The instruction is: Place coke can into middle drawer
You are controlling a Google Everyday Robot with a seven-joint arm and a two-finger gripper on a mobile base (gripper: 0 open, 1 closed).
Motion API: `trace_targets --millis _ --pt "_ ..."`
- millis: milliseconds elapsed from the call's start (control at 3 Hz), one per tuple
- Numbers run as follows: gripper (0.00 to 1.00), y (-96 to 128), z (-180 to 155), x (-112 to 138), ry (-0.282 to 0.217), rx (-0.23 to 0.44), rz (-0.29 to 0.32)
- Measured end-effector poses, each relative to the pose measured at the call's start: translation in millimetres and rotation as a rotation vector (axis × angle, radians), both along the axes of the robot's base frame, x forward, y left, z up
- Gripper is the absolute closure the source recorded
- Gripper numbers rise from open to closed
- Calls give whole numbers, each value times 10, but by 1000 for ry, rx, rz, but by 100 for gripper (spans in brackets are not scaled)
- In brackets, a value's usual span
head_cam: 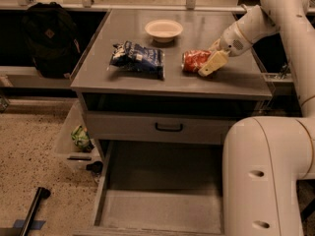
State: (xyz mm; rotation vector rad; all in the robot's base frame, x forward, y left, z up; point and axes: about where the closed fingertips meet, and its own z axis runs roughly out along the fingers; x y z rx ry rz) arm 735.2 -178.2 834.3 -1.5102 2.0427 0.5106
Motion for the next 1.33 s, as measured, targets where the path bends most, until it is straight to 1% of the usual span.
trace_targets --millis 333,1000,1333 --pt "100 -11 -6 -13 -5 -9 3" --pt "100 -23 8 -43 -8 -15 7" --pt "100 -522 270 -316 -111 -23 2"
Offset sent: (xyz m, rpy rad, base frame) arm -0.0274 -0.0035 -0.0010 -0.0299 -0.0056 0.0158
